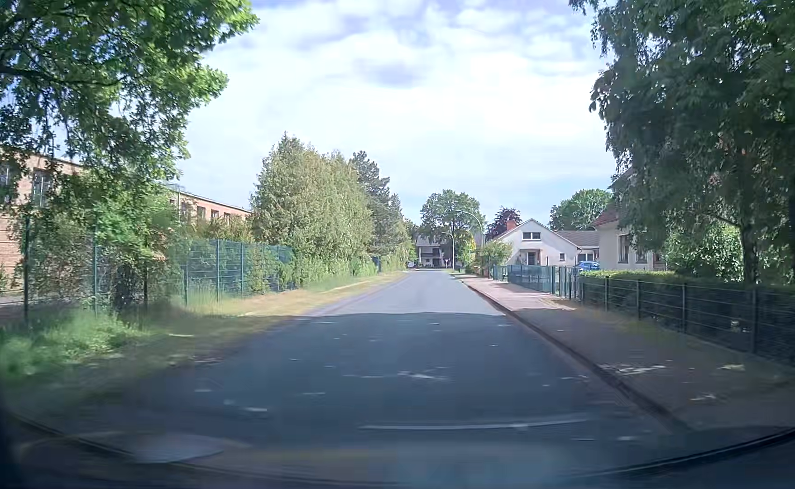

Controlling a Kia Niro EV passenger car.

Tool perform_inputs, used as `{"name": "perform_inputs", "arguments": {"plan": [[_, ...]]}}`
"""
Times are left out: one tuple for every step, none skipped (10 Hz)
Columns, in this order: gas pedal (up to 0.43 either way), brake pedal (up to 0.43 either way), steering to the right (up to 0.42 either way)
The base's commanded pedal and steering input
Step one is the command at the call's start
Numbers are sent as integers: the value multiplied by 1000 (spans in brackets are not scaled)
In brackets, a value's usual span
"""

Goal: Follow the waypoints while adhering to traffic rules and regulations

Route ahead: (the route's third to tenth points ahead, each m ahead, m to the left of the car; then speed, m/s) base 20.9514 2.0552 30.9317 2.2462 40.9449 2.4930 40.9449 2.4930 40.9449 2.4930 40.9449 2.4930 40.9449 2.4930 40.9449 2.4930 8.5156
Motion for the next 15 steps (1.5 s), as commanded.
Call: {"name": "perform_inputs", "arguments": {"plan": [[0,6,5],[0,6,4],[0,6,4],[8,6,4],[8,6,4],[20,6,3],[20,6,3],[20,6,3],[20,6,3],[20,6,3],[20,6,3],[39,6,3],[39,6,3],[39,6,2],[39,6,1]]}}
